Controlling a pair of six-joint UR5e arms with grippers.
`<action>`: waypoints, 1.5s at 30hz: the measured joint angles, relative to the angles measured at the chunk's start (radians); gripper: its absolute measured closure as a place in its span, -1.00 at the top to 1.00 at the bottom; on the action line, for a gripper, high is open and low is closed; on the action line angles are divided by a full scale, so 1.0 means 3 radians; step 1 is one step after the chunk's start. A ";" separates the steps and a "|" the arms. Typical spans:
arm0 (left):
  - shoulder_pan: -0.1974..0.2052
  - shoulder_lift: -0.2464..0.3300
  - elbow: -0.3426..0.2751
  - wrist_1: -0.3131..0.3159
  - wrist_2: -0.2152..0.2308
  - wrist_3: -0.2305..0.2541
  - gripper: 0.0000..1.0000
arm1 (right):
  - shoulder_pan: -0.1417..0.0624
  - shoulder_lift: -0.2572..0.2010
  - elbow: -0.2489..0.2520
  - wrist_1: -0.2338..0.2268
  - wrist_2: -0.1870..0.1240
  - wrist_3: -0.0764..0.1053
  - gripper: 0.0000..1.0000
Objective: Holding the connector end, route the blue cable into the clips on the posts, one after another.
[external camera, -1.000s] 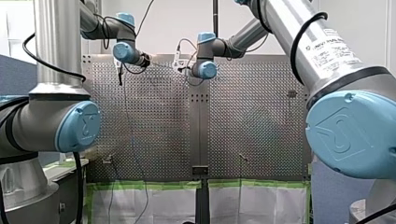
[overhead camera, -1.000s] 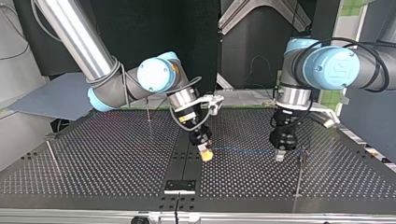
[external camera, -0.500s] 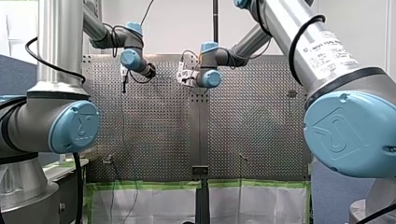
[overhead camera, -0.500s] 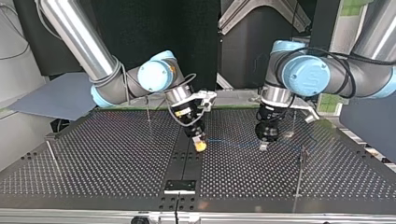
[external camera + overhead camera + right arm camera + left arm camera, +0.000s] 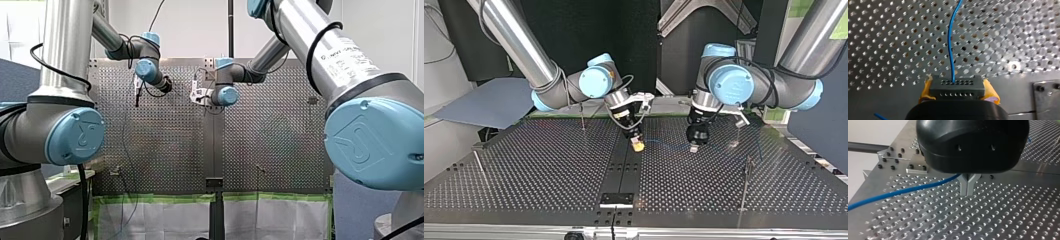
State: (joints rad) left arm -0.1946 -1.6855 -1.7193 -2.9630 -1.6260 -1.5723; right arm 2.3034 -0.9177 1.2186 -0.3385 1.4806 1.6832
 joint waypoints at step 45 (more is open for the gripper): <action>-0.0578 -0.0835 -0.0452 0.0703 -0.0400 -0.0100 -1.00 | -0.0246 0.0028 0.1182 -0.0944 0.0101 -0.0056 -1.00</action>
State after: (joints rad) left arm -0.3679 -1.9360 -1.8550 -2.7522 -1.7461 -1.6025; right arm 2.2297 -0.9094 1.5730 -0.6216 1.5108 1.6664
